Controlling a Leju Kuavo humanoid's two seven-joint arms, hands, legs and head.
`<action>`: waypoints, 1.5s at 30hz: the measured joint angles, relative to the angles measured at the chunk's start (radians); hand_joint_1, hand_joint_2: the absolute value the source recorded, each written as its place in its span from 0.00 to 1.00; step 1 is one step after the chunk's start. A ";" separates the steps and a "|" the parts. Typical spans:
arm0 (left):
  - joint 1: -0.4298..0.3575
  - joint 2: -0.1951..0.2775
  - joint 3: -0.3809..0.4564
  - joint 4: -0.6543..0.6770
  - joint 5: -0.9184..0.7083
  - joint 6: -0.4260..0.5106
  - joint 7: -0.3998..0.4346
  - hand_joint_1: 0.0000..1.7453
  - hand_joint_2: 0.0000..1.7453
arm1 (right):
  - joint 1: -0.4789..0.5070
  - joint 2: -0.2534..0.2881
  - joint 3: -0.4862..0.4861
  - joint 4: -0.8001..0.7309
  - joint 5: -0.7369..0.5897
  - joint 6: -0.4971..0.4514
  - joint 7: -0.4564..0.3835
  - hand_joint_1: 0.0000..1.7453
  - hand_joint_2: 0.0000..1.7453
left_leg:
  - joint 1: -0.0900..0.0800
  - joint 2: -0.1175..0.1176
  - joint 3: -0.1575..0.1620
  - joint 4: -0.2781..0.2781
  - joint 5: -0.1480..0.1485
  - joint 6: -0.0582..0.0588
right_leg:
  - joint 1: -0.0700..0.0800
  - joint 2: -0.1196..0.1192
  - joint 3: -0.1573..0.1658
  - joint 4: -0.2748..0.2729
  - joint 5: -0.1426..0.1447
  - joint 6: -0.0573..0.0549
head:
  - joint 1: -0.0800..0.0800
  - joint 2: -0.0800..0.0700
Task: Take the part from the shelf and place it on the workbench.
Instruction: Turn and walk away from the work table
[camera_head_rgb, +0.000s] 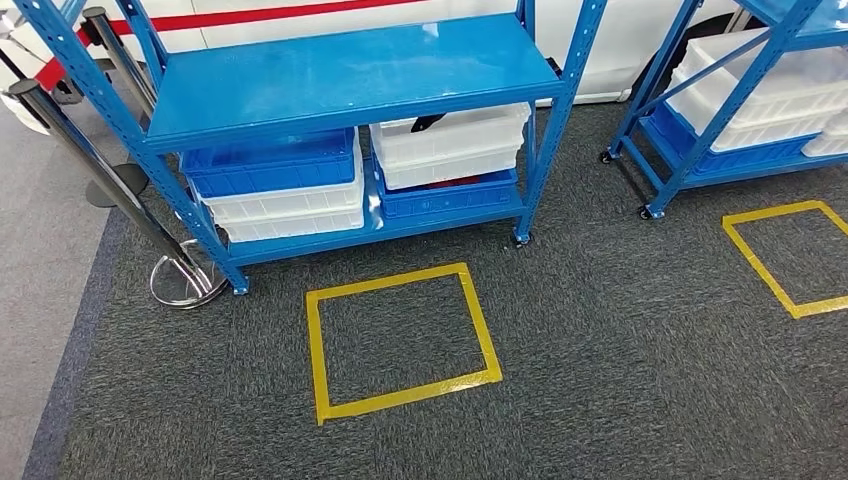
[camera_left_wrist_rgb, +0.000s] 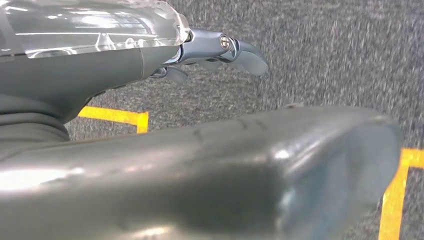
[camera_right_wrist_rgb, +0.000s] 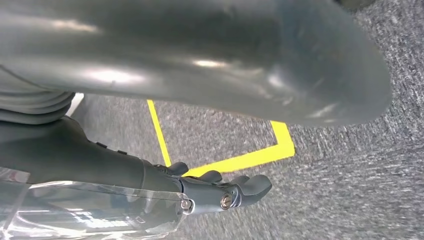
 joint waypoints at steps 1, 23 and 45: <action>0.001 0.000 0.000 0.000 0.000 0.000 0.000 0.00 0.00 | 0.001 0.000 -0.001 -0.001 0.001 0.000 0.000 0.00 0.00 | 0.000 -0.003 0.006 0.001 -0.006 -0.002 | -0.001 0.000 -0.016 0.004 0.014 0.002 | 0.000 0.000; 0.007 -0.003 0.001 0.000 -0.007 0.001 0.002 0.00 0.00 | 0.004 0.003 -0.017 -0.004 0.019 0.001 0.002 0.00 0.00 | -0.012 0.029 -0.081 0.053 -0.004 -0.023 | 0.006 -0.042 0.149 -0.231 0.077 -0.027 | 0.002 0.000; -0.002 -0.009 0.004 0.000 -0.008 0.002 0.001 0.00 0.00 | 0.006 0.000 -0.026 -0.007 0.014 0.002 -0.009 0.00 0.00 | 0.010 -0.002 -0.094 0.282 -0.156 -0.067 | -0.001 0.002 0.084 -0.228 0.122 -0.050 | 0.001 0.000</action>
